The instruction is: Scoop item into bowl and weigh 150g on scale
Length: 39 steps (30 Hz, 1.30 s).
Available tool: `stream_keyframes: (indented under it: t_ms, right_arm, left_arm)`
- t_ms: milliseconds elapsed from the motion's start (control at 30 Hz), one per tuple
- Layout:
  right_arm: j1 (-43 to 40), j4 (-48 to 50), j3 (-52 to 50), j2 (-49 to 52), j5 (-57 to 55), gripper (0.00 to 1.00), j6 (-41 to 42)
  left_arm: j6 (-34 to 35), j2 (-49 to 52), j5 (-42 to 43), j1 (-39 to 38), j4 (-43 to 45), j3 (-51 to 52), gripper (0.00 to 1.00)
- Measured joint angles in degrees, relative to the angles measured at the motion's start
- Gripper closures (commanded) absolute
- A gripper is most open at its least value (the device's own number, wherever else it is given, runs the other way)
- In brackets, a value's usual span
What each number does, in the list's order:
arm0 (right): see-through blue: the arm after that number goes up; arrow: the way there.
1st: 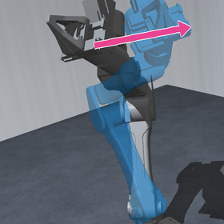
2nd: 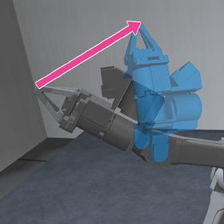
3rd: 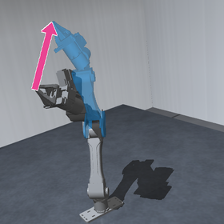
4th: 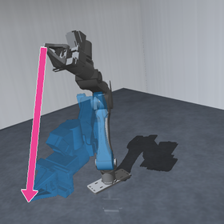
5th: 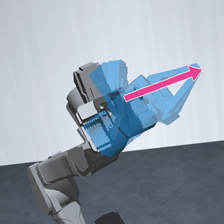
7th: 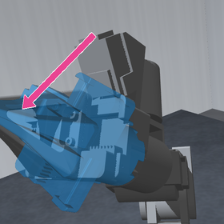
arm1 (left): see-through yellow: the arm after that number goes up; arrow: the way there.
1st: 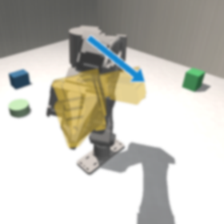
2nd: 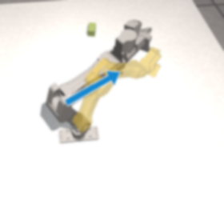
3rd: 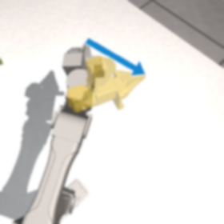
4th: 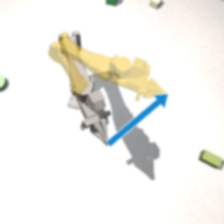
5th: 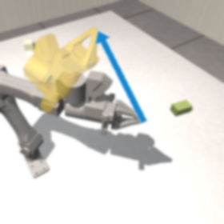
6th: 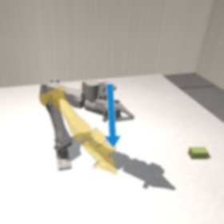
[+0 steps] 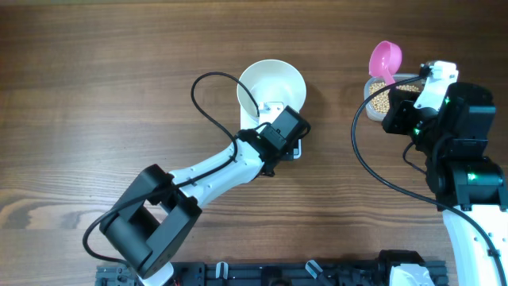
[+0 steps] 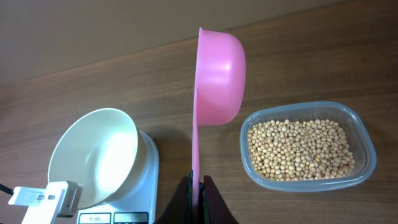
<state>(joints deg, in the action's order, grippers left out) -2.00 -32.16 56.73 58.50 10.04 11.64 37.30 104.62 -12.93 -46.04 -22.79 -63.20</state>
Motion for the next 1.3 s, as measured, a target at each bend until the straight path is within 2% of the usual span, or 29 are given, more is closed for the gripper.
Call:
stream_keyframes:
  t_ms: [333,1300]
  right_arm:
    - [0.0,0.33,0.0,0.0,0.0,0.96,-0.02]
    - [0.0,1.11,0.0,0.02,0.0,0.96,-0.02]
  left_arm:
    - [-4.15,0.66,-0.07,0.0,1.42,0.0,0.96]
    - [-4.9,3.13,-0.09,-0.02,2.75,0.0,0.96]
